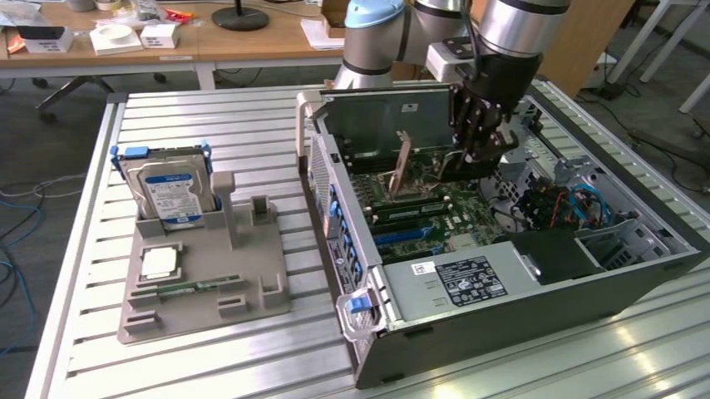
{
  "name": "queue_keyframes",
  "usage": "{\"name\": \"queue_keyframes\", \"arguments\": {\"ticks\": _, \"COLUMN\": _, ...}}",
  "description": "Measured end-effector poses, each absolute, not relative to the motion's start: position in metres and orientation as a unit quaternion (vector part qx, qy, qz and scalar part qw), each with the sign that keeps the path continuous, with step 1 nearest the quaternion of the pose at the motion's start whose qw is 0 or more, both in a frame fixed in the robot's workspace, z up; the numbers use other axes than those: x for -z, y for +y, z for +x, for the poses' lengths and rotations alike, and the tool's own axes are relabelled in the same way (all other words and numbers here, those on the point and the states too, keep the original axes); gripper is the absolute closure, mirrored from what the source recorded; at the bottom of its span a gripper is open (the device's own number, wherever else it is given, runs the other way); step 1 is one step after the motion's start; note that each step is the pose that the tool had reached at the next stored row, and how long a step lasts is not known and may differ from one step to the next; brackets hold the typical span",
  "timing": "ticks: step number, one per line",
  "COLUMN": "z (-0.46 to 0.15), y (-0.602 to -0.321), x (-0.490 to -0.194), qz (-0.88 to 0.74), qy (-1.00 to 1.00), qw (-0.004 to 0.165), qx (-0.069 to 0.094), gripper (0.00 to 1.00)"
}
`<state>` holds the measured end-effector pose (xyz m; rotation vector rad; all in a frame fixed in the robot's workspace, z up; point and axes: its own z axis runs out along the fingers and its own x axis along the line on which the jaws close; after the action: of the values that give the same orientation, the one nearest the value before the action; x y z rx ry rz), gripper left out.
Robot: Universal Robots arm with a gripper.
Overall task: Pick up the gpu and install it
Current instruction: 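Insert the gpu into the slot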
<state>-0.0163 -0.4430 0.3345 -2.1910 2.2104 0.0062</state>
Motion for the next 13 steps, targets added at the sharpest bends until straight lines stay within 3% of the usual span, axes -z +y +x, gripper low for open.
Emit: {"name": "queue_keyframes", "arguments": {"ticks": 13, "z": -0.0186, "y": -0.4431, "x": -0.3286, "qz": -0.704, "qy": 0.710, "qw": 0.016, "qx": -0.001, "gripper": 0.74}}
